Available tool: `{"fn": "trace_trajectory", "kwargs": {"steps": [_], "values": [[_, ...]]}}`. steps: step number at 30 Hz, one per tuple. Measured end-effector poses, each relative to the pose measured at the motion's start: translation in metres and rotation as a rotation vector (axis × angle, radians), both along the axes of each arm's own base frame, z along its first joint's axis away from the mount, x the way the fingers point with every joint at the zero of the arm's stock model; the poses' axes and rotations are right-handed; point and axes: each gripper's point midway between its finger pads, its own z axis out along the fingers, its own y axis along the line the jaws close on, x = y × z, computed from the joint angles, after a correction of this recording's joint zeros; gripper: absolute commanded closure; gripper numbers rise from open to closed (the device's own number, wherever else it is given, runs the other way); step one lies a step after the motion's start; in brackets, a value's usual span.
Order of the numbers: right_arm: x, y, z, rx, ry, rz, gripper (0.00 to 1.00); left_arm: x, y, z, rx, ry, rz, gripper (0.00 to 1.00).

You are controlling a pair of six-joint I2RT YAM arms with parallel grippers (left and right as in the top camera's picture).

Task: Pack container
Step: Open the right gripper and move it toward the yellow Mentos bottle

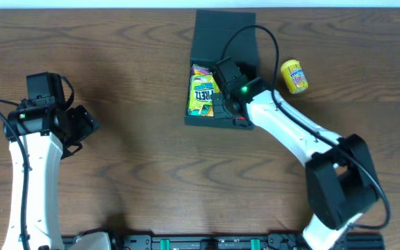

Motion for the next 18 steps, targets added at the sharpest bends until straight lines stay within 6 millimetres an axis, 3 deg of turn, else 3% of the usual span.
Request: {"fn": "trace_trajectory", "kwargs": {"steps": [4,8,11,15,18], "values": [[0.008,-0.003,0.052,-0.013,-0.121,0.076,0.94,0.0,0.0,0.0,0.0,0.0,0.0,0.05],[0.011,-0.011,0.134,-0.026,-0.333,0.168,0.98,0.0,0.0,0.0,0.0,0.0,0.0,0.05],[0.005,-0.024,0.175,-0.085,-0.44,0.223,0.94,0.0,0.0,0.0,0.0,0.0,0.0,0.05],[-0.005,-0.05,0.197,-0.229,-0.487,0.273,0.89,0.0,0.0,0.0,0.0,0.0,0.0,0.05],[-0.002,-0.066,0.199,-0.299,-0.486,0.307,0.9,0.0,0.0,0.0,0.0,0.0,0.0,0.05]]}}
